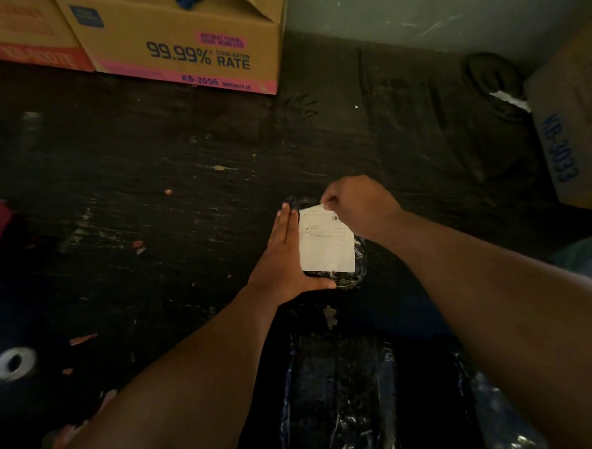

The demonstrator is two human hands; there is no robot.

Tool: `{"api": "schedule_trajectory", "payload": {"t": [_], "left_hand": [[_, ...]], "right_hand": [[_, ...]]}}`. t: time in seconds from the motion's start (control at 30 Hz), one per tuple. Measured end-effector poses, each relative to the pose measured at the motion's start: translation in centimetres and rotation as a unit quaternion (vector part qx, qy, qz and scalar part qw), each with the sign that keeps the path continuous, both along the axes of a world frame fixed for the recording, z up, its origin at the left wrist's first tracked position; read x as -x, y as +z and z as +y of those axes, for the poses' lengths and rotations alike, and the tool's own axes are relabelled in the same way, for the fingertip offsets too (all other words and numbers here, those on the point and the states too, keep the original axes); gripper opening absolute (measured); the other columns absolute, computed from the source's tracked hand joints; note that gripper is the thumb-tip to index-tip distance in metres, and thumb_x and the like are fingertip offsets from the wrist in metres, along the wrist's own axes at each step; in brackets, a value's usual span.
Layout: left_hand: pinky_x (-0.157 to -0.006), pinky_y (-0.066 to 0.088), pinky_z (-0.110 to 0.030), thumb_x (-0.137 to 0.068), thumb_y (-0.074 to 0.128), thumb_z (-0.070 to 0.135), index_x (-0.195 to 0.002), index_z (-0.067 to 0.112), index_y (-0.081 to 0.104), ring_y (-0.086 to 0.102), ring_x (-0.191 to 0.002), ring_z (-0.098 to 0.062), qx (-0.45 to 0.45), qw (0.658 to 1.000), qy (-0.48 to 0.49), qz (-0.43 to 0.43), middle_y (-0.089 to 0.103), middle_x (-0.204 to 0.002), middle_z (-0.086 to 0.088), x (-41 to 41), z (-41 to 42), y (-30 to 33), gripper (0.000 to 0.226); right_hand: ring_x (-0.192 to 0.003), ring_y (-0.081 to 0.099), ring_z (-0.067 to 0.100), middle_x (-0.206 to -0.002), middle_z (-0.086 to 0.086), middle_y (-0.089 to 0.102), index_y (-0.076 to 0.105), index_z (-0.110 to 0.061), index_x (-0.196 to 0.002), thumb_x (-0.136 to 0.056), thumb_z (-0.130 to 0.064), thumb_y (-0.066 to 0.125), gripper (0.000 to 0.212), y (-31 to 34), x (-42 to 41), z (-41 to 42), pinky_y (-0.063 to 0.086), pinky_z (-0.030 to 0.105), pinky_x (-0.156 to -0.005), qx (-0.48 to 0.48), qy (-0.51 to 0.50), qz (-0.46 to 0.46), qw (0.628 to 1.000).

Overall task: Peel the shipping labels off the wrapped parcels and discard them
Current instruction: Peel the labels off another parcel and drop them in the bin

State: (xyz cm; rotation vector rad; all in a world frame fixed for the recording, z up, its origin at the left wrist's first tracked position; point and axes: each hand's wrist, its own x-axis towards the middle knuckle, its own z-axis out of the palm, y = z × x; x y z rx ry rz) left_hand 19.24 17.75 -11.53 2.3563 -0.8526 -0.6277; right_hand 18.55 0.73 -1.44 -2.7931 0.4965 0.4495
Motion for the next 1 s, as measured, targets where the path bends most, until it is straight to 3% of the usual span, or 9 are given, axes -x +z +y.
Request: {"api": "schedule_trajectory", "payload": {"t": [0.1,0.3,0.43,0.63,0.87,1.0], "left_hand": [[-0.12,-0.002,-0.038,-0.057,0.09,0.06,-0.156,0.018,-0.022,-0.027,-0.149,-0.012,-0.006,1.0,-0.003,0.006,-0.037,-0.16,0.009,0.0,0.0,0.2,0.156],[-0.125,0.003,-0.043,-0.057,0.09,0.06,-0.157,0.017,-0.02,-0.026,-0.15,-0.011,-0.009,1.0,0.001,0.012,-0.035,-0.161,0.009,0.0,0.1,0.4,0.155],[-0.126,0.004,-0.044,-0.057,0.091,0.06,-0.157,0.017,-0.019,-0.025,-0.15,-0.011,-0.006,1.0,0.001,0.015,-0.035,-0.161,0.009,0.0,0.2,0.4,0.155],[-0.126,0.005,-0.045,-0.056,0.092,0.059,-0.159,0.015,-0.014,-0.021,-0.151,-0.013,0.005,1.0,0.008,0.017,-0.029,-0.164,0.005,0.0,0.1,0.5,0.154],[-0.122,0.01,-0.039,-0.057,0.089,0.063,-0.16,0.018,-0.011,-0.012,-0.153,-0.012,0.038,0.999,-0.013,0.034,-0.031,-0.163,0.013,0.2,1.0,0.1,0.15],[-0.123,0.004,-0.04,-0.063,0.088,0.061,-0.16,0.019,-0.01,-0.017,-0.152,-0.01,0.039,0.999,-0.016,0.031,-0.027,-0.164,0.011,0.4,1.1,-0.2,0.144]], "right_hand": [[-0.104,0.062,0.02,-0.119,0.003,0.065,0.065,-0.021,-0.123,-0.097,-0.016,0.056,0.028,0.8,0.1,0.2,0.052,0.037,-0.092,-0.005,-0.007,0.051,0.999],[-0.099,0.062,0.019,-0.118,0.003,0.064,0.067,-0.024,-0.118,-0.099,-0.018,0.053,0.025,1.1,1.8,0.5,0.052,0.035,-0.086,0.031,0.046,-0.009,0.998],[-0.108,0.059,0.021,-0.123,0.005,0.06,0.062,-0.022,-0.127,-0.101,-0.022,0.049,0.029,2.2,2.5,1.1,0.049,0.035,-0.089,0.044,0.095,0.019,0.994],[-0.107,0.058,0.021,-0.121,0.004,0.061,0.065,-0.021,-0.122,-0.1,-0.019,0.051,0.026,4.2,3.2,1.6,0.047,0.035,-0.09,0.046,0.125,0.013,0.991],[-0.109,0.059,0.019,-0.12,0.003,0.064,0.063,-0.019,-0.124,-0.099,-0.018,0.052,0.027,5.1,3.3,1.7,0.046,0.033,-0.089,0.037,0.083,0.042,0.995],[-0.104,0.059,0.019,-0.117,0.003,0.065,0.064,-0.021,-0.121,-0.099,-0.021,0.053,0.025,5.3,3.8,2.1,0.048,0.035,-0.089,0.047,0.098,0.042,0.993]]}}
